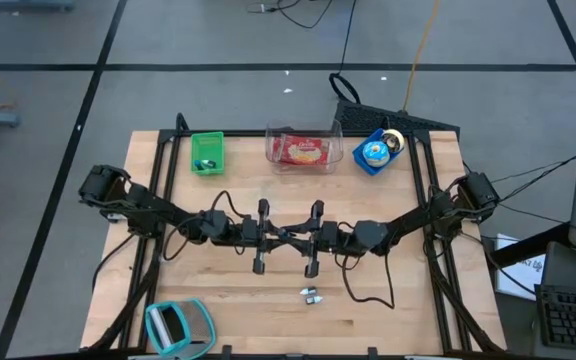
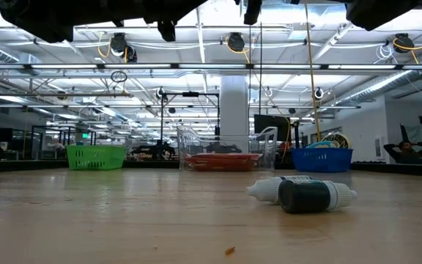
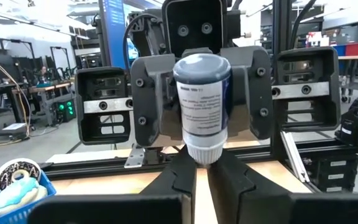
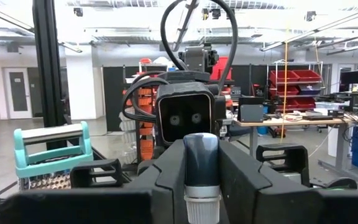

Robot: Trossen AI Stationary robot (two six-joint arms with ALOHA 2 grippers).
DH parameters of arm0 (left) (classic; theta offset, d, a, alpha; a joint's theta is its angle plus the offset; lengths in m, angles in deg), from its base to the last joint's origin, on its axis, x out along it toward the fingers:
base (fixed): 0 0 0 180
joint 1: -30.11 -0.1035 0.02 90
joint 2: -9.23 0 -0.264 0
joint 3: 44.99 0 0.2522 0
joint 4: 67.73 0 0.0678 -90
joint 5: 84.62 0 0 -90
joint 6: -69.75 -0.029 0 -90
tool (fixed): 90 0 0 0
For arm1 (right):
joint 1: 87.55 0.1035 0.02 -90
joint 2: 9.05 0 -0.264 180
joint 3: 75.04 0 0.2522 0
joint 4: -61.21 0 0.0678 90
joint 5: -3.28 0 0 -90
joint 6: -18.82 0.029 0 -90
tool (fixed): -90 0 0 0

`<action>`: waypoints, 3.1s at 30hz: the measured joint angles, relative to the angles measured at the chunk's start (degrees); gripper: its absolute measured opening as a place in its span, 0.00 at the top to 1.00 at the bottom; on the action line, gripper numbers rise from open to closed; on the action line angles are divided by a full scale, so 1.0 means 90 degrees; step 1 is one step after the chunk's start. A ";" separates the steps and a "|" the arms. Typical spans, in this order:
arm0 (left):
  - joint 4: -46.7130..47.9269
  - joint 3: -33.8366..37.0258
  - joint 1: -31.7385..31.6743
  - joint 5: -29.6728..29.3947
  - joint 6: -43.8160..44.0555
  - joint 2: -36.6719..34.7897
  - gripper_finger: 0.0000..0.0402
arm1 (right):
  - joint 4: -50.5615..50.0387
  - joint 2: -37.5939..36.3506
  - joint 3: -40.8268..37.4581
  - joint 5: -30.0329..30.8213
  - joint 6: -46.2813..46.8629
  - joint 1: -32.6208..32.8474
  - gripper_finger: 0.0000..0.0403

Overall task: Pick & Place Food Item
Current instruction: Put the blue food coloring bottle into the green bin

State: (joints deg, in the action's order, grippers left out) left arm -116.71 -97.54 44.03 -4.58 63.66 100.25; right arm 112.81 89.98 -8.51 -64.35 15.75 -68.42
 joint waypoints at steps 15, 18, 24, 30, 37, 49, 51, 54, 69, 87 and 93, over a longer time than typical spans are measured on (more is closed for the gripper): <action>-0.0116 0.0000 -0.0006 0.0160 0.0039 0.0000 0.78 | -0.0121 0.0007 -0.0003 -0.0003 0.0115 0.0008 0.83; -0.0096 0.0000 0.0000 0.0224 0.0039 0.0000 0.69 | -0.0146 0.0007 -0.0012 0.0009 0.0117 0.0008 0.83; -0.0097 0.0000 0.0000 0.0292 -0.0147 0.0000 0.59 | -0.0144 0.0010 -0.0012 0.0009 0.0219 0.0008 0.82; -0.0222 0.0000 0.0005 0.0297 -0.0291 0.0000 0.59 | -0.0160 0.0010 -0.0012 -0.0243 0.0307 0.0028 0.83; -0.0231 0.0000 0.0005 0.0276 -0.0486 0.0000 0.63 | -0.0169 0.0012 -0.0012 -0.0312 0.0597 0.0044 0.82; -0.0049 -0.0001 0.0012 0.0271 -0.0598 0.0000 0.69 | -0.0242 -0.0020 -0.0024 -0.0342 0.0232 0.0138 0.82; -0.0082 -0.0002 0.0012 0.0272 -0.0583 -0.0002 0.69 | -0.0299 -0.0029 -0.0019 -0.0353 0.0198 0.0143 0.82; -0.0026 -0.0002 0.0015 0.0312 -0.0578 -0.0002 0.70 | -0.0360 -0.0029 -0.0019 -0.0480 -0.0008 0.0201 0.82; 0.0398 -0.0024 0.0011 0.0390 0.1596 -0.0024 0.70 | -0.2958 -0.1265 -0.0024 -0.0302 -0.0855 0.0283 0.82; 0.1044 -0.0027 -0.0442 0.0226 0.4756 -0.0027 0.63 | -0.5893 -0.1467 -0.0029 0.2120 -0.2586 0.0423 0.82; 0.1499 -0.0017 -0.0576 0.0040 0.5204 0.0061 0.42 | -0.5475 -0.1226 -0.0029 0.2638 -0.3165 0.0406 0.81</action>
State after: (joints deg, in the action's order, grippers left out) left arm -103.22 -97.69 38.85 -4.23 110.50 100.80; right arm 63.54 78.95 -8.77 -40.61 -12.73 -64.77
